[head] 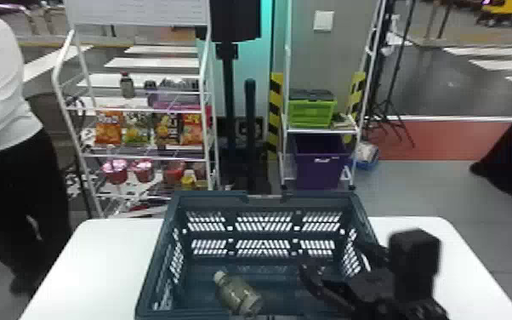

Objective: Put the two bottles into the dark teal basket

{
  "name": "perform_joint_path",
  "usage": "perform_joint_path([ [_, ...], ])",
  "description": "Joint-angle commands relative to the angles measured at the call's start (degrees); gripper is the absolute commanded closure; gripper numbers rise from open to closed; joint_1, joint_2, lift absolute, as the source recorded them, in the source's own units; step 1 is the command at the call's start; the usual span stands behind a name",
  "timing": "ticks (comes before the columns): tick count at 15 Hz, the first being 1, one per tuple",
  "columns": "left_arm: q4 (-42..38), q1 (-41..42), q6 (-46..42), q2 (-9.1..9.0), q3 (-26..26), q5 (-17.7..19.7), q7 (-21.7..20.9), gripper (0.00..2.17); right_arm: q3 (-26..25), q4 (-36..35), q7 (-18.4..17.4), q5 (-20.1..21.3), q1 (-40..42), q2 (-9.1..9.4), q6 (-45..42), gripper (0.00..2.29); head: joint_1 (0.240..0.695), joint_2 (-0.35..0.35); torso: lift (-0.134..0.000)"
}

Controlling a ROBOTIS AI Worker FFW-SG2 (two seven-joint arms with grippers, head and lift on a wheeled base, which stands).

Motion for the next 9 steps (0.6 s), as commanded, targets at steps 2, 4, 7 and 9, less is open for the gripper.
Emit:
perform_joint_path([
  [2, -0.2, -0.4, 0.7, -0.15, 0.0, 0.0, 0.0, 2.15, -3.1, -5.1, 0.0, 1.5, 13.7, -0.65, -11.5, 0.01, 0.499, 0.0, 0.0],
  [4, -0.5, -0.7, 1.0, -0.15, 0.0, 0.0, 0.0, 2.15, -3.8, -5.5, 0.0, 3.0, 20.9, -0.65, -21.7, 0.02, 0.499, 0.0, 0.0],
  [7, -1.6, -0.5, 1.2, -0.15, 0.1, 0.3, 0.0, 2.15, -4.1, -2.4, 0.0, 3.3, 28.5, -0.48, -35.0, 0.02, 0.499, 0.0, 0.0],
  [9, -2.5, -0.2, 1.2, -0.15, 0.1, 0.3, 0.0, 2.15, -4.0, -0.2, 0.3, 3.3, 31.8, -0.39, -38.2, 0.03, 0.499, 0.0, 0.0],
])
